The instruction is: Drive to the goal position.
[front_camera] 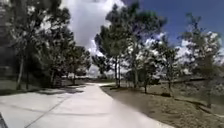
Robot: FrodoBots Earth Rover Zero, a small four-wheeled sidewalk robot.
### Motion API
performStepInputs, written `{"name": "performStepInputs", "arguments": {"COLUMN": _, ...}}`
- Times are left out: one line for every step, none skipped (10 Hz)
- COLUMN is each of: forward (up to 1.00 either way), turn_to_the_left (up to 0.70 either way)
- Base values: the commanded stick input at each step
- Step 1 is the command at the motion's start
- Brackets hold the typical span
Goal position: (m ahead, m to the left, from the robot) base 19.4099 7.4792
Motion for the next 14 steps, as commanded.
{"name": "performStepInputs", "arguments": {"forward": 0.84, "turn_to_the_left": 0.3}}
{"name": "performStepInputs", "arguments": {"forward": 0.84, "turn_to_the_left": 0.16}}
{"name": "performStepInputs", "arguments": {"forward": 0.84, "turn_to_the_left": 0.01}}
{"name": "performStepInputs", "arguments": {"forward": 0.85, "turn_to_the_left": 0.0}}
{"name": "performStepInputs", "arguments": {"forward": 0.85, "turn_to_the_left": 0.0}}
{"name": "performStepInputs", "arguments": {"forward": 0.85, "turn_to_the_left": 0.0}}
{"name": "performStepInputs", "arguments": {"forward": 0.85, "turn_to_the_left": 0.0}}
{"name": "performStepInputs", "arguments": {"forward": 0.85, "turn_to_the_left": 0.0}}
{"name": "performStepInputs", "arguments": {"forward": 0.85, "turn_to_the_left": 0.0}}
{"name": "performStepInputs", "arguments": {"forward": 0.85, "turn_to_the_left": 0.31}}
{"name": "performStepInputs", "arguments": {"forward": 0.85, "turn_to_the_left": 0.03}}
{"name": "performStepInputs", "arguments": {"forward": 0.85, "turn_to_the_left": 0.0}}
{"name": "performStepInputs", "arguments": {"forward": 0.85, "turn_to_the_left": 0.0}}
{"name": "performStepInputs", "arguments": {"forward": 0.85, "turn_to_the_left": 0.0}}
